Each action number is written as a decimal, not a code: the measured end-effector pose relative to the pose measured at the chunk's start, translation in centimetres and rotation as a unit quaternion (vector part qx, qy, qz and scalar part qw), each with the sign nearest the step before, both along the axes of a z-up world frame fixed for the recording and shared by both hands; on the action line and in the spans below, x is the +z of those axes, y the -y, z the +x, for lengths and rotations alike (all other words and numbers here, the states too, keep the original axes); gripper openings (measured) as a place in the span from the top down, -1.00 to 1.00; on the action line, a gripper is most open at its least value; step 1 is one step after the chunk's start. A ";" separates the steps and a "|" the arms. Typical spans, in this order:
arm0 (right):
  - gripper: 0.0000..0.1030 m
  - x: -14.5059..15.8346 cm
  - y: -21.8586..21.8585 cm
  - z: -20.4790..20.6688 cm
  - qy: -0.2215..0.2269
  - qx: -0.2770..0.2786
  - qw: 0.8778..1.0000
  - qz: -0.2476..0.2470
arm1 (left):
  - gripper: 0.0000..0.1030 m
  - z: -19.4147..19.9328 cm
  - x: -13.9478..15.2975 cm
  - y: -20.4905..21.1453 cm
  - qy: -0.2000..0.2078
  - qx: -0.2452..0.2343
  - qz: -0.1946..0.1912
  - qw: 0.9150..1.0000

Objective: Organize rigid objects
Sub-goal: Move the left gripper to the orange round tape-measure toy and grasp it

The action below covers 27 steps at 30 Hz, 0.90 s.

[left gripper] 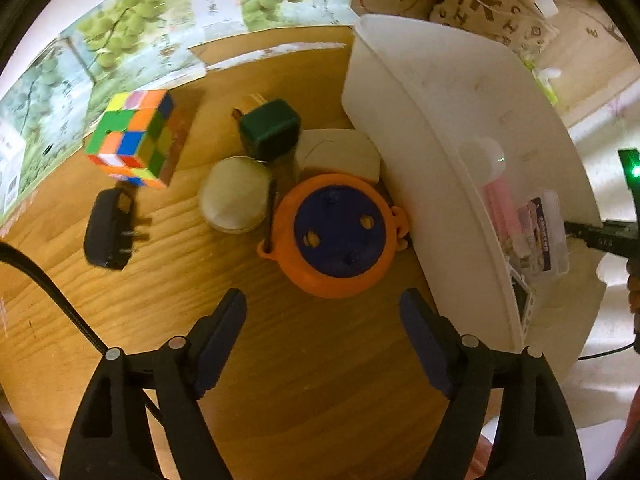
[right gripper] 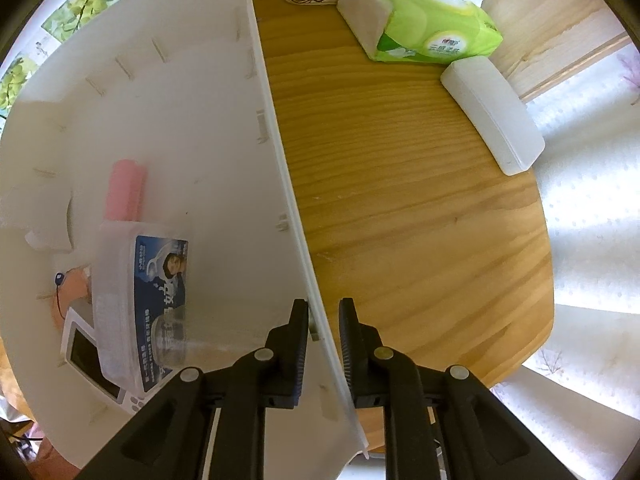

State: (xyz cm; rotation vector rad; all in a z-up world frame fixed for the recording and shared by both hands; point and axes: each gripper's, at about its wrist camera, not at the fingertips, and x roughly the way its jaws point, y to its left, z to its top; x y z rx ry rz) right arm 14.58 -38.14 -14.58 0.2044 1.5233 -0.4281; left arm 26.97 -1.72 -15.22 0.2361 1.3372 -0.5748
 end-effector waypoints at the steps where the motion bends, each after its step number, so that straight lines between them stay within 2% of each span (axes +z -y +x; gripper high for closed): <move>1: 0.68 0.0 -0.1 0.0 0.000 -0.002 1.000 -0.002 | -0.59 0.0 -0.2 0.3 0.002 -0.005 0.002 1.000; 7: 0.68 0.2 -0.6 -0.2 -0.001 -0.004 1.000 -0.005 | -0.60 0.0 -1.4 1.4 0.012 -0.025 0.003 1.000; 27: 0.68 0.0 -0.6 0.0 -0.004 0.000 1.000 -0.009 | -0.61 1.8 -3.0 1.7 0.058 -0.008 -0.050 0.997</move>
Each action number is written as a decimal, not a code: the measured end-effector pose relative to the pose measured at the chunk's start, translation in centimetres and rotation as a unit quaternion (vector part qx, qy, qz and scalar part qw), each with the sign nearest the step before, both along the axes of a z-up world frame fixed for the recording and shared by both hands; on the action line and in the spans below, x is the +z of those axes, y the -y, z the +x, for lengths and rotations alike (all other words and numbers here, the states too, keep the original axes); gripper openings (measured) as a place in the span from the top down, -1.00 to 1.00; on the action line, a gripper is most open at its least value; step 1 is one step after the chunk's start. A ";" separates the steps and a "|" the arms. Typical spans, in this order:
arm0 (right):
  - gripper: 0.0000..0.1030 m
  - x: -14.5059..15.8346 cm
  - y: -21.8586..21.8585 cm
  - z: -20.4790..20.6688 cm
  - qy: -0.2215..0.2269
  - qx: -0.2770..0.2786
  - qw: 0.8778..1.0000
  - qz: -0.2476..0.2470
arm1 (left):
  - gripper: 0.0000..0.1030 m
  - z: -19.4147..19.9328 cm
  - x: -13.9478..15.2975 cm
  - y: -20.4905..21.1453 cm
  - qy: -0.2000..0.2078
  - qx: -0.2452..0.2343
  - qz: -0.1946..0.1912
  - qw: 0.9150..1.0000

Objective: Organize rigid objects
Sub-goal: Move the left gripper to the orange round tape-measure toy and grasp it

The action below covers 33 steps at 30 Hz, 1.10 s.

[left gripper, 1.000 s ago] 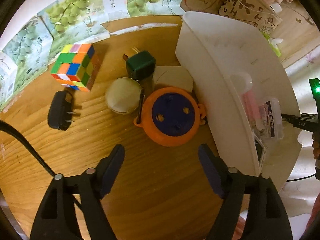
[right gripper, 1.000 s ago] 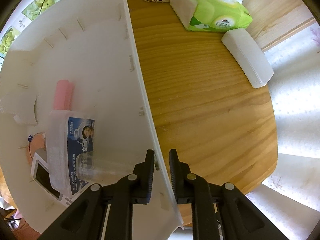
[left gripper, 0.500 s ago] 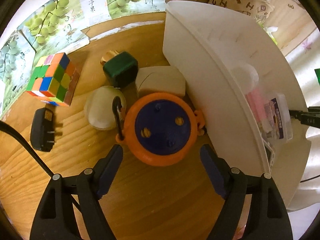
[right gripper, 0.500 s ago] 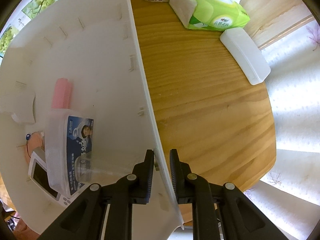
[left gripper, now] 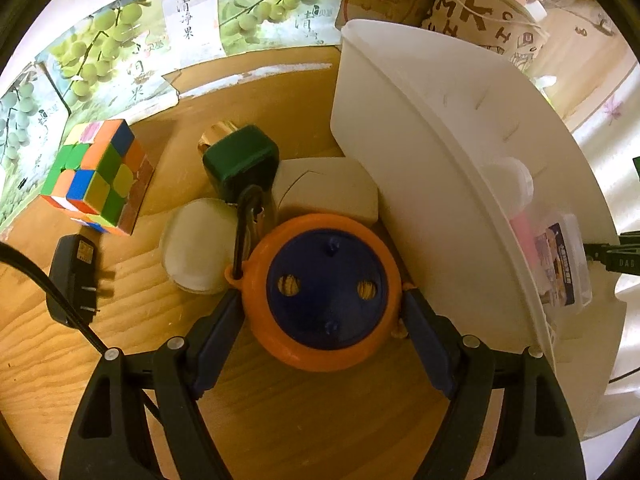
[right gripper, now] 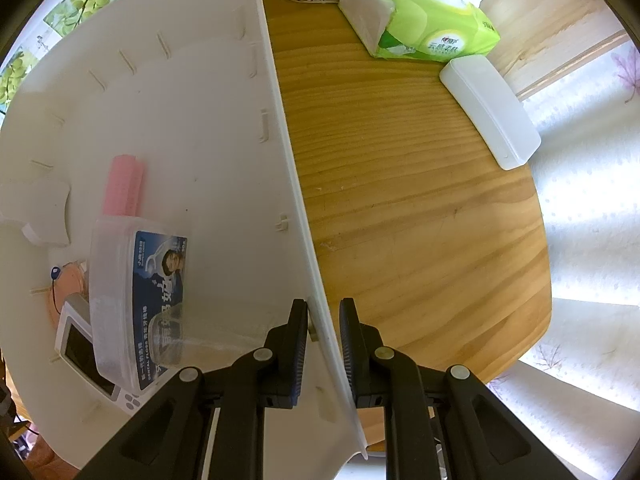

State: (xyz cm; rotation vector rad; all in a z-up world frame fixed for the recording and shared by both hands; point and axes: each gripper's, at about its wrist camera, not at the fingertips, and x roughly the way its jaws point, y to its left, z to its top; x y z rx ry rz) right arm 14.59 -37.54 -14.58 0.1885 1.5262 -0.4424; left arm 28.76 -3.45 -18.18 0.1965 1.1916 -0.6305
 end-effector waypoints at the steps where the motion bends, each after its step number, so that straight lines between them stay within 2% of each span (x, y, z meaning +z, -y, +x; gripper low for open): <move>1: 0.68 0.0 0.0 0.0 0.000 0.000 1.000 0.000 | -0.61 -0.1 0.0 0.0 0.001 0.000 -0.003 1.000; 11: 0.67 0.1 0.1 0.1 -0.003 -0.002 1.000 0.001 | -0.60 0.1 -0.8 -1.0 0.002 0.034 -0.057 0.998; 20: 0.67 0.1 0.1 0.1 -0.002 0.000 1.000 0.003 | -0.59 -0.5 -0.8 -1.3 0.025 0.041 -0.071 0.996; 33: 0.68 0.1 0.0 -0.1 0.001 0.013 1.000 0.008 | -0.58 -2.3 -0.8 -2.3 0.052 0.082 -0.083 0.992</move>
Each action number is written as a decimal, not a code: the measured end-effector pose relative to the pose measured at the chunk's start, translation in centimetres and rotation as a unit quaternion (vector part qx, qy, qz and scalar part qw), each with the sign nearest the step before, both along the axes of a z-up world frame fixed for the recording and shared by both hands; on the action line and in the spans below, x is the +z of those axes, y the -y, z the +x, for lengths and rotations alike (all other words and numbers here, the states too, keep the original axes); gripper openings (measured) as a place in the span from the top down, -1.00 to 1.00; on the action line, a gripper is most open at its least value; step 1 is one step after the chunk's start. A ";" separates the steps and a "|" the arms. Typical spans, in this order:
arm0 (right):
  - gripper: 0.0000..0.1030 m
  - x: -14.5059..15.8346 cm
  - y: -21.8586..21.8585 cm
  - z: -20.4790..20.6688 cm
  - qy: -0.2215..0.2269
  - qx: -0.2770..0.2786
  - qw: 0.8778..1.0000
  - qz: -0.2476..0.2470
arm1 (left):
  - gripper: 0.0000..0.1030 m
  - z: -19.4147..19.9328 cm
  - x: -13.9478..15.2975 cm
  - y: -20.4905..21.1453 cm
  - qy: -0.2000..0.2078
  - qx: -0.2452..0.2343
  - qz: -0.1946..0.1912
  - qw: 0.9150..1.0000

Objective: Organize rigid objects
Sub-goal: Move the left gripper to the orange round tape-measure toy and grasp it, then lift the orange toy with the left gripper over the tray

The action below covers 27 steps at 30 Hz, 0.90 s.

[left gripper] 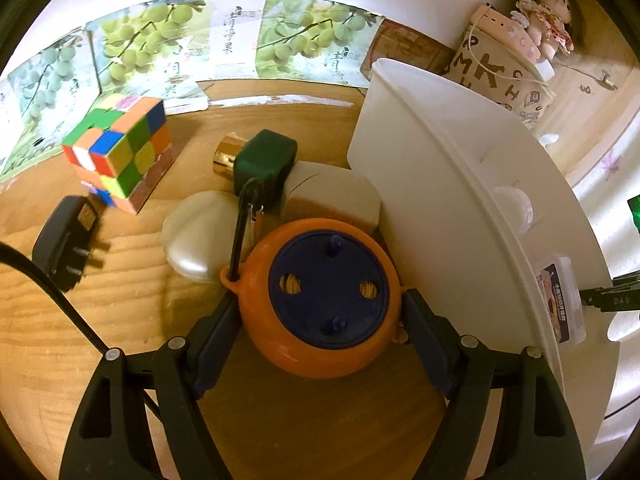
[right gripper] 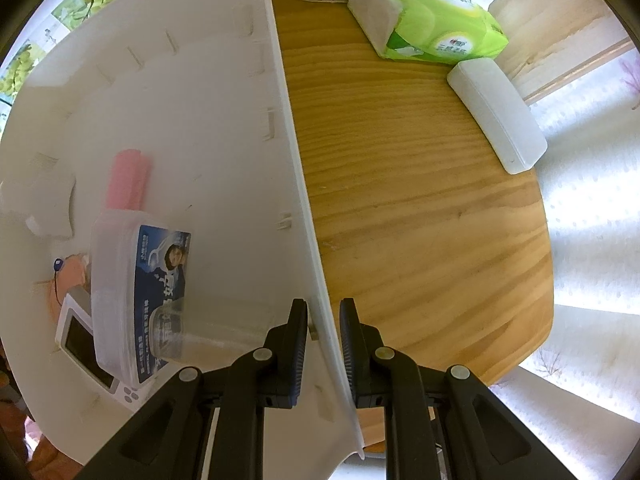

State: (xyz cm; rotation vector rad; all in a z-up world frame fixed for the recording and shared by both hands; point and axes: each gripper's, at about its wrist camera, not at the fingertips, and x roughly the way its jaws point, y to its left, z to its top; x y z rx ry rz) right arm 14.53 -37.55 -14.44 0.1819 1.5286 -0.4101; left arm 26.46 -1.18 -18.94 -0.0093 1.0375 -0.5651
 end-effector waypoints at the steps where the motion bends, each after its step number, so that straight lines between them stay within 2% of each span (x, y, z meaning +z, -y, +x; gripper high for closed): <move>1: 0.68 0.0 0.0 0.0 0.000 0.000 1.000 0.000 | -0.58 -0.2 0.2 -0.2 0.002 0.002 -0.002 1.000; 11: 0.69 0.0 0.4 -0.2 0.007 0.014 1.000 0.019 | -0.58 -2.2 4.2 -1.7 0.046 0.052 -0.010 0.998; 18: 0.71 -0.3 0.6 -0.5 0.005 0.043 0.998 0.040 | -0.58 -4.2 8.4 -2.5 0.079 0.097 -0.023 0.992; 27: 0.78 -0.4 0.6 -0.4 0.001 0.084 0.995 0.053 | -0.58 -6.9 12.7 -1.7 0.121 0.124 -0.029 0.984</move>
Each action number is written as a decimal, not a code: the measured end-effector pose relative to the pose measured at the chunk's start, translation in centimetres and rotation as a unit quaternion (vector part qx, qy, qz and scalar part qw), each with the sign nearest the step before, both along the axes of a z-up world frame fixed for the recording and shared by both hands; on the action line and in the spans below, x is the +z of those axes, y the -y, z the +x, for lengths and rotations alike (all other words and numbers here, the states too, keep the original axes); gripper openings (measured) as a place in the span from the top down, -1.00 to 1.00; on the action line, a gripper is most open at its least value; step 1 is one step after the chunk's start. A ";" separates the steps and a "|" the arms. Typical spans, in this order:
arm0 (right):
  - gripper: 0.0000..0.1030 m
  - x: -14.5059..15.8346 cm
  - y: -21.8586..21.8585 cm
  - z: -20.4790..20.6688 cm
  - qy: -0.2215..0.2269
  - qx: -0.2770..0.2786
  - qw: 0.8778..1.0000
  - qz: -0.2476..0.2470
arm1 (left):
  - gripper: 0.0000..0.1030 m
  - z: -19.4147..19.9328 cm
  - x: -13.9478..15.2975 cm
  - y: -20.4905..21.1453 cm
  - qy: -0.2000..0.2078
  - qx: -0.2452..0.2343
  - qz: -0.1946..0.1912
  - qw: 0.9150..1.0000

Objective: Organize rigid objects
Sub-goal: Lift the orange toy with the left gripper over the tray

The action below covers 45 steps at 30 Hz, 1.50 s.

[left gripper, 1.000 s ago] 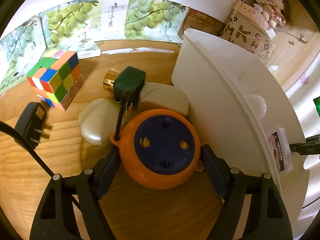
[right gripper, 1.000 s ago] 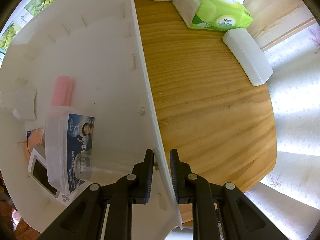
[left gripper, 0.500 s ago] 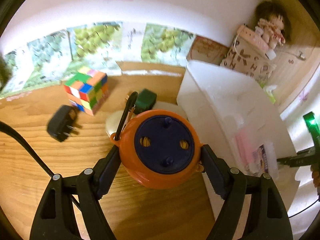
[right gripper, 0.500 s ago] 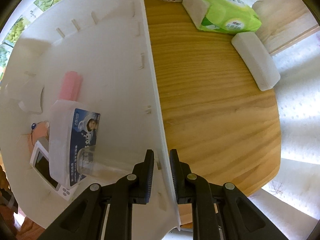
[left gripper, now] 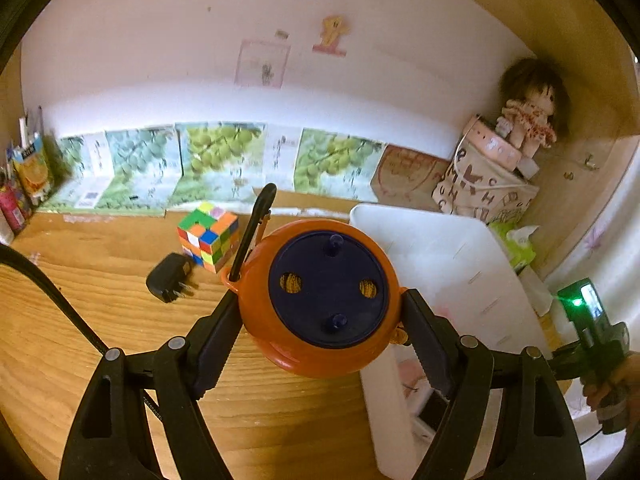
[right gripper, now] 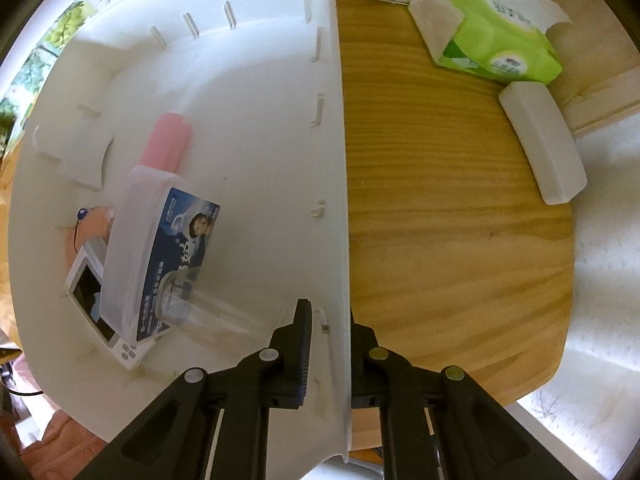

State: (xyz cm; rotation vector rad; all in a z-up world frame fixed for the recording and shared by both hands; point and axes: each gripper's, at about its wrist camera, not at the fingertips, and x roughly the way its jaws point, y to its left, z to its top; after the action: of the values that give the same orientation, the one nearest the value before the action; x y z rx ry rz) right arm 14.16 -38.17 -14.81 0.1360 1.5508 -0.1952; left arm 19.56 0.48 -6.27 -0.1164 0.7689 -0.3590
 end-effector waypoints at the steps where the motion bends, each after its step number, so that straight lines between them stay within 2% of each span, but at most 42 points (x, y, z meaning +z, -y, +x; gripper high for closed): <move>1: 0.79 0.0 0.1 0.0 0.001 0.005 1.000 0.002 | -0.58 -0.3 0.4 0.2 0.005 0.001 -0.001 1.000; 8: 0.79 -0.1 -0.4 0.2 0.002 0.033 0.999 0.012 | -0.58 -2.3 2.7 2.6 0.031 -0.008 -0.009 0.999; 17: 0.79 -0.1 -1.5 0.1 0.003 0.081 0.997 0.014 | -0.59 -4.1 3.3 7.2 0.038 -0.035 -0.012 0.999; 21: 0.82 -0.1 -2.2 0.0 0.005 0.099 0.995 0.012 | -0.59 -4.5 3.0 9.4 0.028 -0.050 -0.020 0.998; 25: 0.86 -0.4 -2.1 0.1 0.004 0.106 0.994 0.016 | -0.59 -4.6 2.3 11.7 0.020 -0.051 0.001 0.998; 27: 0.86 -0.5 -2.1 0.1 0.004 0.112 0.994 0.019 | -0.59 -4.5 1.9 12.6 0.014 -0.052 0.000 0.999; 39: 0.83 -1.0 -2.4 -1.7 0.011 0.165 0.986 0.028 | -0.59 -3.0 -0.1 16.0 -0.032 -0.038 -0.006 0.999; 45: 0.84 -0.8 -2.8 -1.5 0.011 0.171 0.985 0.023 | -0.59 -2.7 -0.6 16.4 -0.045 -0.031 -0.010 0.998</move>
State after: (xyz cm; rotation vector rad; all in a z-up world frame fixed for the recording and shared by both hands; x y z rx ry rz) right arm 12.66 -35.42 -15.63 -0.0917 1.5310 0.1127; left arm 16.88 -15.91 -6.90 -0.1278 0.8596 -0.4221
